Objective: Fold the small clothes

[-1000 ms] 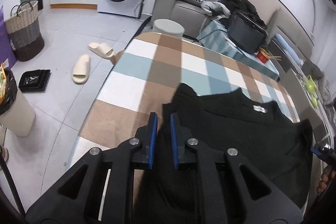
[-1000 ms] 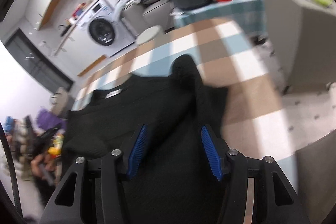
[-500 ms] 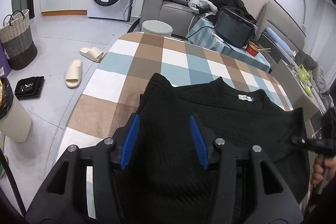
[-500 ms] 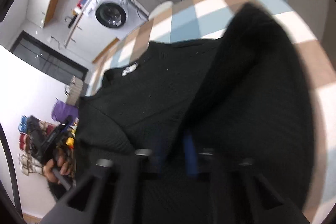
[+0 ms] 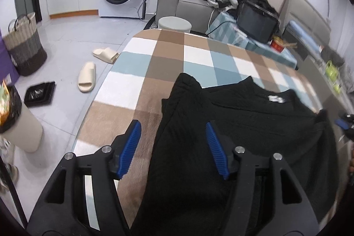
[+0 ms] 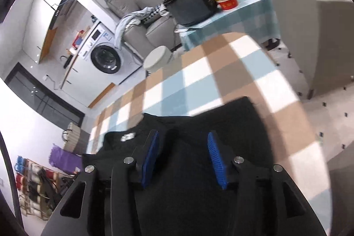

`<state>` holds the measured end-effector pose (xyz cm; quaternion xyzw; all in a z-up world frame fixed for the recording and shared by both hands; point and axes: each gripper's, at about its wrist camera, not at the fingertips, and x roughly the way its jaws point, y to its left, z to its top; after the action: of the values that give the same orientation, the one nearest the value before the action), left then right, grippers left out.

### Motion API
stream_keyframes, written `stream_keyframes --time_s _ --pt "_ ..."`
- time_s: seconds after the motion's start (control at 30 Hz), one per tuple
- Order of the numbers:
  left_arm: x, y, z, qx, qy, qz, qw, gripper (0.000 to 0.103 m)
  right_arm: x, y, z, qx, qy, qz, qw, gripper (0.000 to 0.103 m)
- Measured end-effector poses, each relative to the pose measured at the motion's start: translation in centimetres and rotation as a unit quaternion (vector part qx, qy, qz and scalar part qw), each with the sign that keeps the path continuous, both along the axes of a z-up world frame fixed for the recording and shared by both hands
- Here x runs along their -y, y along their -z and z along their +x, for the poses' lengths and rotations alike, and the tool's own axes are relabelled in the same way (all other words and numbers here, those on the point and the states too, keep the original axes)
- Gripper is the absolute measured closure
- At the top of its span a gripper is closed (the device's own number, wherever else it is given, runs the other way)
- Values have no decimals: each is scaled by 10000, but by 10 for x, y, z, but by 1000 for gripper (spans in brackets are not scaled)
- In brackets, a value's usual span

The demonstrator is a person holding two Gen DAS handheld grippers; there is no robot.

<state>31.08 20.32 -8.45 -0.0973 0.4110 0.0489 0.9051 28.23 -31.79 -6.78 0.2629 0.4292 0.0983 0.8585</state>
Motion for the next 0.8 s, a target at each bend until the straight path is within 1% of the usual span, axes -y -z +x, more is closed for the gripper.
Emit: stream_keyframes --time_s 0.13,0.17,0.2,0.23,0.3,0.33,0.4,0.43,0.47,0.5,0.57,0.7,0.8 --pt "18 9 24 -156 243 251 9993 45 21 8 -10 -145 115 -86 9998 55" --pt "21 12 29 -214 286 289 9989 49 26 10 -12 -174 152 -86 9997 55" --pt "24 14 33 -246 302 331 9987 67 31 12 -14 -202 193 -87 9996 54" --pt "25 16 36 -261 289 371 9986 78 35 14 -15 -235 215 -100 9994 54" --pt "23 17 36 -255 344 227 9988 91 41 17 -17 -270 265 -161 9992 54" --pt "20 13 32 -148 366 87 9992 92 43 16 -19 -269 277 -194 9991 54" --pt "14 5 24 75 343 -57 9994 93 49 17 -20 -281 320 -270 9987 54" --pt "8 -2 18 244 290 -218 9990 93 51 18 -20 -292 331 -276 9986 52" --pt "0 -10 11 442 211 -427 9979 93 53 19 -20 -307 320 -285 9986 52" --pt "-6 -15 6 589 102 -541 9967 93 55 20 -20 -322 324 -314 9985 52" --pt "-19 -22 -1 802 -207 -617 9947 93 56 21 -20 -354 322 -378 9981 52" --pt "-40 -13 6 551 -561 -683 9946 93 53 25 -17 -385 252 -475 9978 50" --pt "-41 -5 8 367 -507 -675 9958 93 50 29 -11 -408 166 -511 9977 49"
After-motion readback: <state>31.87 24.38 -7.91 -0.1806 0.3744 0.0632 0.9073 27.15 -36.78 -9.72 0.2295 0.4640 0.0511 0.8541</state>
